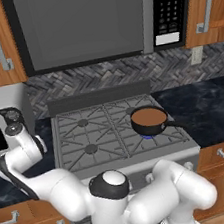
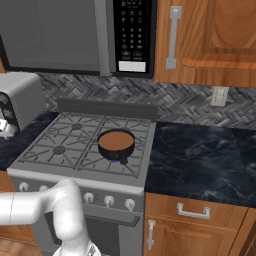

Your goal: Pick up the sugar cube(s) and place them in the saucepan with hot chocolate.

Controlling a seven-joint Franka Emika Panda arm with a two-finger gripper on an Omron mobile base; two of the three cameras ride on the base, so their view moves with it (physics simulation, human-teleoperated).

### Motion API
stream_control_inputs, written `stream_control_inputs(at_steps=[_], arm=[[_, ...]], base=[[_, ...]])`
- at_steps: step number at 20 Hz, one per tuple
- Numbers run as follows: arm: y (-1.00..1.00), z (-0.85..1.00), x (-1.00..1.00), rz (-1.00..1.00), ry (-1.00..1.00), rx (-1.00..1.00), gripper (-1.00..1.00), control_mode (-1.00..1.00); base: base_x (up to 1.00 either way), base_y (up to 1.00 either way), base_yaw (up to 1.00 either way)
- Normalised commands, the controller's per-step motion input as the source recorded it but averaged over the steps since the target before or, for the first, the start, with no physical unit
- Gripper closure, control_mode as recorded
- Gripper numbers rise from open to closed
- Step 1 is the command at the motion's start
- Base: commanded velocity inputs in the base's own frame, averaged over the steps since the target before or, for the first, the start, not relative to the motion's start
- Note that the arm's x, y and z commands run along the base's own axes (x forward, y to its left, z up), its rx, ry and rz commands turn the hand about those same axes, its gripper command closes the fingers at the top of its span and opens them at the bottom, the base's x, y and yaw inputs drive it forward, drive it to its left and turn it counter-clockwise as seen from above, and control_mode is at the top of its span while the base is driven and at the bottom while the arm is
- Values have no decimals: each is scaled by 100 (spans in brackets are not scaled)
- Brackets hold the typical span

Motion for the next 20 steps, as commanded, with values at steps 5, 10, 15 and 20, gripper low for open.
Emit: stream_control_inputs(at_steps=[5,10,15,20], arm=[[18,-14,19,0,0,-1,-100,-100],[18,-1,22,0,0,0,-100,-100],[13,-4,26,0,0,-1,-100,-100],[12,-11,23,0,0,0,-100,-100]], base=[[0,0,0],[0,0,0],[0,0,0],[0,0,0]])
